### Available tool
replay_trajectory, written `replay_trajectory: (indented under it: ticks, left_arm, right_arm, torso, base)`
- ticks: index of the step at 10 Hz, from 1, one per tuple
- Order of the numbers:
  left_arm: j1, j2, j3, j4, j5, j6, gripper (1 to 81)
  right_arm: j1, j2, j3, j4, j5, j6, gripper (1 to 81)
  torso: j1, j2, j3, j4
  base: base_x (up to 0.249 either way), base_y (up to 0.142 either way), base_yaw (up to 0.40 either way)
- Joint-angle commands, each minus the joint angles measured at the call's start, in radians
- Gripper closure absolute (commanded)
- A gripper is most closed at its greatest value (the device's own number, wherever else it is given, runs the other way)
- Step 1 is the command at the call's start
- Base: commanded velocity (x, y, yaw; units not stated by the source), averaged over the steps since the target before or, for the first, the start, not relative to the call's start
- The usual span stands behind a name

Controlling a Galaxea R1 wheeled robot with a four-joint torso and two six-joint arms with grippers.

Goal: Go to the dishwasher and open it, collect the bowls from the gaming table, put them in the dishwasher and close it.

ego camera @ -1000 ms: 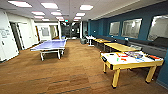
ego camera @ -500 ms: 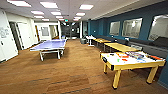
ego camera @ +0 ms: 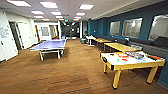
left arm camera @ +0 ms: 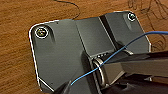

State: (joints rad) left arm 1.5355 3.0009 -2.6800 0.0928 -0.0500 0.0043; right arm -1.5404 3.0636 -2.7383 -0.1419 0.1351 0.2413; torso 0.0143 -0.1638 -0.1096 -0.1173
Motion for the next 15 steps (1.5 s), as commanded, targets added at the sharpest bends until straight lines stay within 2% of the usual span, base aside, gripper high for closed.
replay_trajectory:
  ticks: [1, 2, 3, 5, 9, 11, 12, 14, 15]
  left_arm:
    - [-0.053, -0.005, 0.000, -0.005, 0.048, 0.006, 1.0]
    - [-0.053, -0.006, 0.000, -0.005, 0.048, 0.006, 1.0]
    - [-0.053, -0.008, 0.000, -0.005, 0.048, 0.006, 1.0]
    - [-0.053, -0.008, 0.002, -0.005, 0.048, 0.006, 1.0]
    - [-0.053, -0.005, 0.000, -0.002, 0.048, 0.008, 1.0]
    - [-0.053, -0.006, 0.000, -0.002, 0.048, 0.008, 1.0]
    - [-0.053, -0.006, 0.000, -0.002, 0.048, 0.010, 1.0]
    - [-0.053, -0.005, 0.000, -0.002, 0.048, 0.013, 1.0]
    - [-0.053, -0.003, 0.000, -0.002, 0.048, 0.013, 1.0]
  right_arm:
    - [0.059, 0.005, 0.003, -0.007, -0.038, -0.004, 1.0]
    - [0.059, 0.005, 0.003, -0.007, -0.038, -0.004, 1.0]
    - [0.059, 0.005, 0.003, -0.007, -0.038, -0.004, 1.0]
    - [0.059, 0.005, 0.003, -0.007, -0.038, -0.004, 1.0]
    - [0.058, 0.005, 0.003, -0.007, -0.038, -0.002, 1.0]
    - [0.059, 0.005, 0.003, -0.007, -0.038, -0.003, 1.0]
    - [0.059, 0.005, 0.003, -0.007, -0.038, -0.004, 1.0]
    - [0.058, 0.005, 0.003, -0.007, -0.038, -0.004, 1.0]
    - [0.058, 0.005, 0.003, -0.007, -0.038, -0.004, 1.0]
  torso:
    - [-0.014, 0.098, 0.000, 0.000]
    - [-0.014, 0.164, 0.000, 0.000]
    - [-0.006, 0.051, 0.000, 0.000]
    - [-0.007, 0.100, -0.001, 0.000]
    - [-0.008, 0.106, -0.001, 0.000]
    - [-0.008, 0.106, 0.069, 0.000]
    - [-0.008, 0.107, 0.006, 0.000]
    - [-0.008, 0.107, 0.044, 0.000]
    - [-0.010, 0.106, 0.049, 0.000]
  base:
    - [0.000, 0.000, 0.000]
    - [0.000, 0.000, 0.000]
    - [0.000, 0.000, 0.000]
    - [0.000, 0.000, 0.000]
    - [0.000, 0.000, 0.000]
    - [0.000, 0.000, 0.000]
    - [0.000, 0.000, 0.000]
    - [0.000, 0.000, 0.000]
    - [0.000, 0.000, 0.000]
